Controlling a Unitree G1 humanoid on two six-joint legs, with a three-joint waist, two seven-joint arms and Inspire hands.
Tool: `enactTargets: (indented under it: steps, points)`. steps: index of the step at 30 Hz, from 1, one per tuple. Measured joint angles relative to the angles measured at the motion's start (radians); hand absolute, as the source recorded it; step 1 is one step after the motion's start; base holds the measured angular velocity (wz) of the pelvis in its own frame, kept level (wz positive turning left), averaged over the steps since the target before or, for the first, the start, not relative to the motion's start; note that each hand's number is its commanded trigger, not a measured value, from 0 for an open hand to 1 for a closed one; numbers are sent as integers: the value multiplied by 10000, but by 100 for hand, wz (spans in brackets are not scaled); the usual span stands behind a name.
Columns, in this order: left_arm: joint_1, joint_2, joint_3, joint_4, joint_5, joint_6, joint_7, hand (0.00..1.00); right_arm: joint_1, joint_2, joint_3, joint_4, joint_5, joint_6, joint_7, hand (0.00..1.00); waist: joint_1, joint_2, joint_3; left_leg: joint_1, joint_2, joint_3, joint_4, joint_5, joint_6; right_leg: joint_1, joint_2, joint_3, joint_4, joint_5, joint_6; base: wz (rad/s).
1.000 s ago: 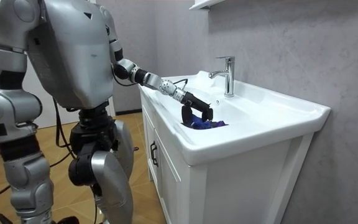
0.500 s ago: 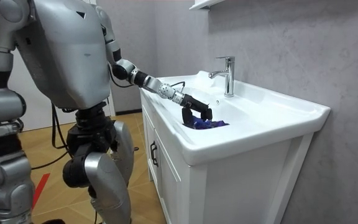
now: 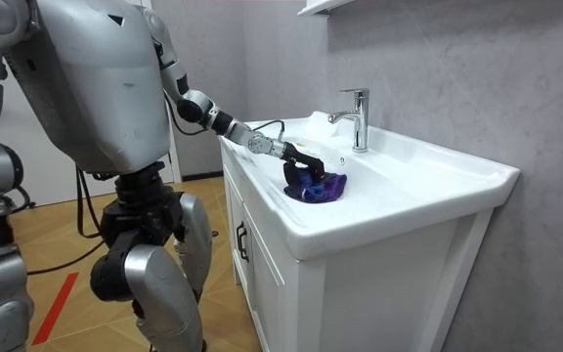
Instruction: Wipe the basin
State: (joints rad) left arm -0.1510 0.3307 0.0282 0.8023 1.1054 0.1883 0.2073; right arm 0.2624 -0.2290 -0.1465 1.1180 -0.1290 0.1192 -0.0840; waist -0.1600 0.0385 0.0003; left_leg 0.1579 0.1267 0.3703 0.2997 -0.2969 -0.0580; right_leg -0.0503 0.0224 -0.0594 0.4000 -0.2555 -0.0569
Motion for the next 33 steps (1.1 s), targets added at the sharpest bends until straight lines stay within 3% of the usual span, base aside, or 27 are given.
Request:
enactTargets:
  steps: [5,11,15,20,24,28,30,33]
  points:
    - [38,404,110,87,489,385,89,100,-30,-12,-17,56,1,129,-5,0,108,124,5,109,-32,-161,-292,37,-65,237,-13,-340,-254,80,43,15]
    - [453,853,185,103,964,670,274,100,-113,-68,-53,70,-76,121,-1,0,303,376,21,110,-55,-181,-337,39,-68,352,-30,-372,-416,147,106,3]
    - [823,874,583,215,1220,731,737,100,-173,-70,-146,92,-24,133,-7,0,305,528,30,91,-42,-343,-389,40,-68,477,-36,-567,-553,148,106,10]
    - [850,875,750,213,1550,730,777,100,-374,-147,-348,126,1,135,-12,0,350,696,27,34,-55,-456,-492,88,-139,352,-29,-646,-561,145,97,3]
    - [919,879,853,183,1545,654,857,100,-564,-272,-370,115,-375,129,13,0,469,847,-48,-29,-103,-760,-633,147,-145,316,-64,-774,-510,152,84,1]
    - [1156,882,1050,-319,1537,340,1192,100,-639,-314,-786,6,-366,69,-1,0,610,859,-68,-221,-118,-1154,-611,151,-142,304,-195,-1115,-530,155,71,20]
    - [1212,883,1051,-632,1519,222,1324,100,-711,-359,-817,-131,-177,-32,-25,0,856,852,-69,-259,-143,-1292,-604,186,-121,282,-186,-1182,-526,155,70,8]
    - [1211,882,1049,-840,1428,216,1391,100,-901,-334,-701,-26,113,-145,-50,0,852,802,-49,-260,-157,-1451,-613,185,-121,391,-205,-1360,-590,154,72,17]
